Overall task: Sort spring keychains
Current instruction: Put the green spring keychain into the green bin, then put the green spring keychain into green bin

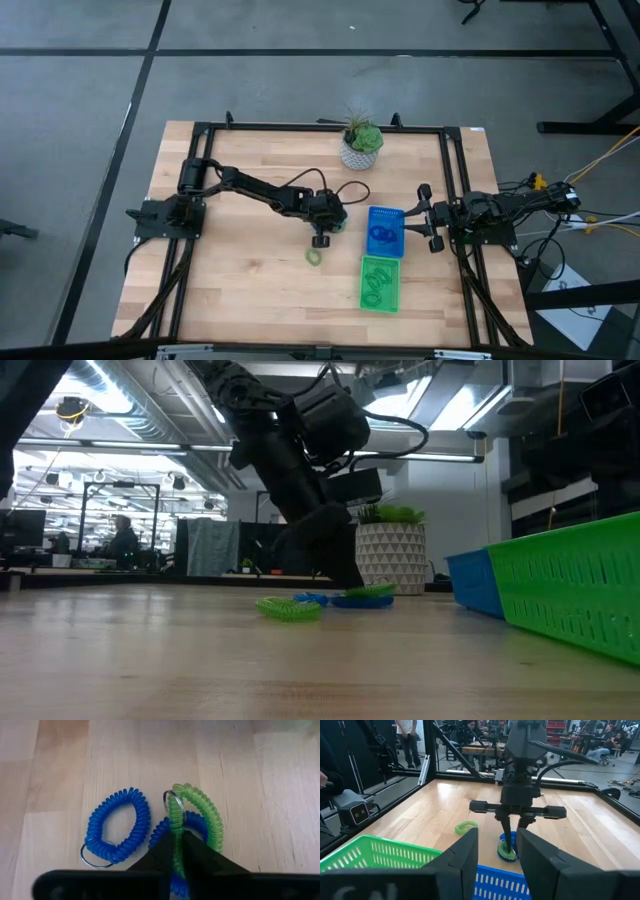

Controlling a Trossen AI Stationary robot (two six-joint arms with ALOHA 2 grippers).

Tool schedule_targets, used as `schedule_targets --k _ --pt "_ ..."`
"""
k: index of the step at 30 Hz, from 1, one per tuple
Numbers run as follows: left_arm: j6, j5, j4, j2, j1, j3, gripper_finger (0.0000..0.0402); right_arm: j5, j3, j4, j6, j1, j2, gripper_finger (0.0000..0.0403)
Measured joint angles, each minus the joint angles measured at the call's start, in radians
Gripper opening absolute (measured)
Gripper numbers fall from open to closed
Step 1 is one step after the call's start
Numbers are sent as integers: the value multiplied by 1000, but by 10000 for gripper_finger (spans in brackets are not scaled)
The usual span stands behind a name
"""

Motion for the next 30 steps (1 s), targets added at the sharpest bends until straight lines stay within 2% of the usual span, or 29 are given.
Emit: schedule_targets --k 4,8,15,30 --pt "9 0 7 -1 0 0 5 0 0 0 0 0 0 136" --pt "9 4 32 -2 0 -1 3 0 0 0 0 0 0 136" --pt "11 75 100 -2 -1 -1 2 0 0 0 0 0 0 136" --pt "11 98 137 -4 -3 -1 3 0 0 0 0 0 0 136"
